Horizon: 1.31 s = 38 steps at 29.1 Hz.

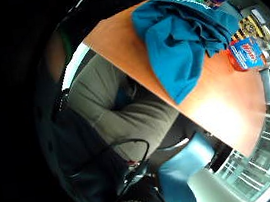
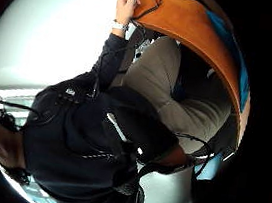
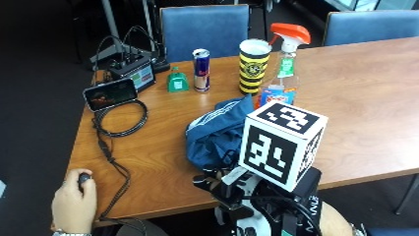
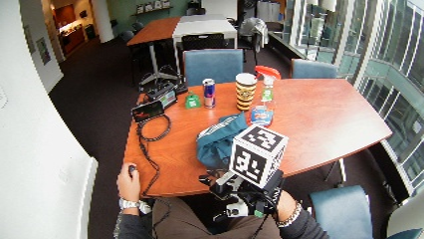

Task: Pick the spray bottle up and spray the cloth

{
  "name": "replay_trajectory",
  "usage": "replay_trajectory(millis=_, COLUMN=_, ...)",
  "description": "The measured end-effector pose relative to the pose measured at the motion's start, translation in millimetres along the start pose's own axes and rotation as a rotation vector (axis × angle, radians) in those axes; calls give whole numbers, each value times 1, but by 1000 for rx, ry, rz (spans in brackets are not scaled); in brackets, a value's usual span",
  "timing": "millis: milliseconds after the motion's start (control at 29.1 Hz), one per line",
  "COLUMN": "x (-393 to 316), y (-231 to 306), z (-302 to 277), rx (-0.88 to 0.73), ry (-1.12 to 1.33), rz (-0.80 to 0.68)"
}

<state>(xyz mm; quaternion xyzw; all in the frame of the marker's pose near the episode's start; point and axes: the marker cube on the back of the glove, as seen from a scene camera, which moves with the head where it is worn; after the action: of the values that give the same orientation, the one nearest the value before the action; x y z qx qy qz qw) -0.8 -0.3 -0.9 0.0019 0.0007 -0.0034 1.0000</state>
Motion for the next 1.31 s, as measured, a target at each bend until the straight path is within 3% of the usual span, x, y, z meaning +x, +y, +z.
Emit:
replay_trajectory(millis=378, x=2, y=-2, z=-3, rx=24, ry=-4, rz=-15)
replay_trajectory(millis=757, x=39, y=-15, z=-20, rx=110, ry=27, rz=85)
replay_trajectory(millis=1067, x=87, y=-32, z=-55, rx=323, ry=79, rz=293)
replay_trajectory(millis=1307, x=135, y=-33, z=-71, rx=552, ry=91, rz=567)
